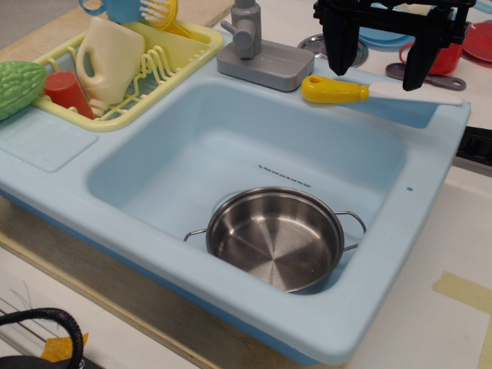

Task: Put knife in pot or pan

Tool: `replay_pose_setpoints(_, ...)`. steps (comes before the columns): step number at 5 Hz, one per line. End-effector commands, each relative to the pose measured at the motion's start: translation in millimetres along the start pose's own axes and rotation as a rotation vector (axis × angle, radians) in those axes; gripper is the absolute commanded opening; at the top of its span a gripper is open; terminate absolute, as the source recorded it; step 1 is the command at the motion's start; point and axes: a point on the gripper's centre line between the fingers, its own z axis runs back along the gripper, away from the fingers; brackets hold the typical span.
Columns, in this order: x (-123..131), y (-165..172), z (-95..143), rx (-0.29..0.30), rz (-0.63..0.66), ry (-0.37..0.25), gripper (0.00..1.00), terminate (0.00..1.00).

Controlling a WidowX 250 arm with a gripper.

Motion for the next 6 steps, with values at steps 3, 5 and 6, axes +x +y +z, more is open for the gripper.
replay_pose_setpoints(3,4.5,8.5,1.9,0.031,-0.424,-0.045,1.0,0.0)
replay_pose_setpoints(5,15.1,19.0,-5.9,0.011,-0.677,-0.011,1.0,0.0)
replay_pose_setpoints(6,18.8,25.9,-14.6,-0.002,-0.669,-0.039,1.0,0.0)
